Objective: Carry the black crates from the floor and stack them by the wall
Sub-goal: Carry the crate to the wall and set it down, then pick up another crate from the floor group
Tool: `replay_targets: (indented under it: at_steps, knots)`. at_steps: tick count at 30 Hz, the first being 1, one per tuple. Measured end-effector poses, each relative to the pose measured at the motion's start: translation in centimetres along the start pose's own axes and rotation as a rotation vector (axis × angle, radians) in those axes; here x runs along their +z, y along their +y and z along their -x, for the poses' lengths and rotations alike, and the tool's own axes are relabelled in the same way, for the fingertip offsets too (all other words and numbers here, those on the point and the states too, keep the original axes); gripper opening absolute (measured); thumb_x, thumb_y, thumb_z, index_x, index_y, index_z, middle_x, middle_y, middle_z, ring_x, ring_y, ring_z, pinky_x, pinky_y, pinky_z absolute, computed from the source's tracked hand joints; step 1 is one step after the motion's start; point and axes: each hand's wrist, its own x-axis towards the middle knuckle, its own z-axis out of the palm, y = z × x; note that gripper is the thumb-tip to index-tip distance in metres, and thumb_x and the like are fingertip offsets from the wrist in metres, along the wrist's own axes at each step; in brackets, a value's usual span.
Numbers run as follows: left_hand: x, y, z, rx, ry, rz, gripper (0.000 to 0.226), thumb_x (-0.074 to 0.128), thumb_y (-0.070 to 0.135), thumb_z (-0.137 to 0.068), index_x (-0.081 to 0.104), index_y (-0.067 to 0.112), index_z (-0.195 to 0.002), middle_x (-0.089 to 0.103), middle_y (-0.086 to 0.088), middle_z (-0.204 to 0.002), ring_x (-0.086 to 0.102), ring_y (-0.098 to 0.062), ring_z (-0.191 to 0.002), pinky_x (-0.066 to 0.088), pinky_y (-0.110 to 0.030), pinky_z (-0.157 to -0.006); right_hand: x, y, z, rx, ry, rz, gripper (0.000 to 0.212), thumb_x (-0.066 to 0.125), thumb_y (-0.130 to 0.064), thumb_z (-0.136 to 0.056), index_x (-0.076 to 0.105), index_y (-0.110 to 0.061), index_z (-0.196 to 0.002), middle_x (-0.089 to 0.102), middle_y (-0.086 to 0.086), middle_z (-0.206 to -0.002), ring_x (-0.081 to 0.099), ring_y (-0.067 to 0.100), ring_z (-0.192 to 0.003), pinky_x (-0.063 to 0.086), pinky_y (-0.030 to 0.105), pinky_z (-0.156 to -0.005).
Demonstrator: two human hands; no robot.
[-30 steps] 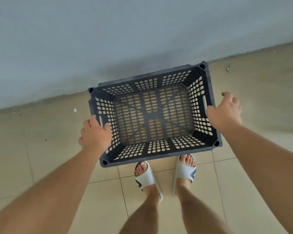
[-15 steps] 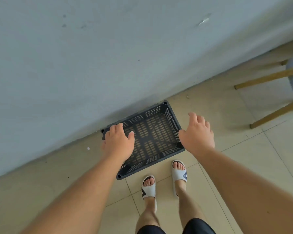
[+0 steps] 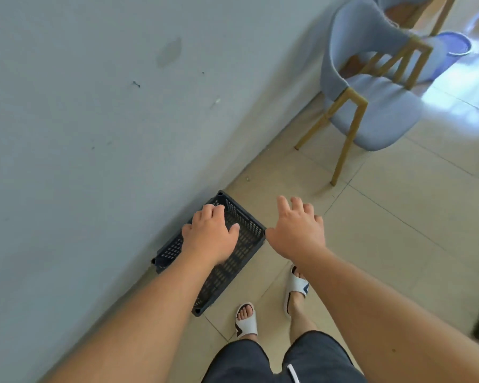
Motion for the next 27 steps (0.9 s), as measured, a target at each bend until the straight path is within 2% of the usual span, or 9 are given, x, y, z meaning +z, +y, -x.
replay_targets:
  at_steps: [5,12,21,27]
  knots:
    - [-3.0,7.3,3.4,0.159,-0.003,-0.111,0.067,0.035,0.057,-0.101,0.027,0.021,-0.156,0.028,-0.003,-0.161,0.033,-0.027,-0.143,0.033,-0.051,-0.109,-3.3,6.3,6.6,0.154,0.062,-0.08,0.078,0.053,-0.042,-0.093,0.012,-0.028,-0.158,0.022,0.008,-0.164,0.027,0.036,-0.145,0.029,0.054,-0.117]
    - [-2.0,21.7,8.8,0.432,-0.016,-0.206,0.071,0.037,0.057,-0.1,0.022,0.021,-0.159,0.023,-0.005,-0.164,0.027,-0.026,-0.147,0.029,-0.051,-0.112,-5.5,19.5,15.7,0.423,0.165,-0.179,0.083,0.05,-0.046,-0.093,0.007,-0.03,-0.161,0.015,0.008,-0.168,0.025,0.035,-0.147,0.031,0.051,-0.114]
    - [5.8,43.9,22.0,0.76,-0.058,-0.39,0.07,0.037,0.052,-0.101,0.019,0.022,-0.16,0.017,-0.003,-0.166,0.021,-0.027,-0.15,0.025,-0.049,-0.114,-3.7,39.0,32.1,0.764,0.266,-0.33,0.086,0.049,-0.051,-0.094,0.003,-0.03,-0.163,0.013,0.009,-0.169,0.024,0.035,-0.149,0.03,0.052,-0.115]
    - [11.3,55.6,31.2,0.976,-0.114,-0.441,0.072,0.038,0.054,-0.099,0.018,0.024,-0.161,0.018,-0.003,-0.167,0.022,-0.027,-0.151,0.028,-0.053,-0.115,-1.2,50.5,43.4,1.041,0.294,-0.444,0.087,0.051,-0.053,-0.092,0.006,-0.028,-0.162,0.019,0.01,-0.165,0.028,0.036,-0.145,0.033,0.054,-0.114]
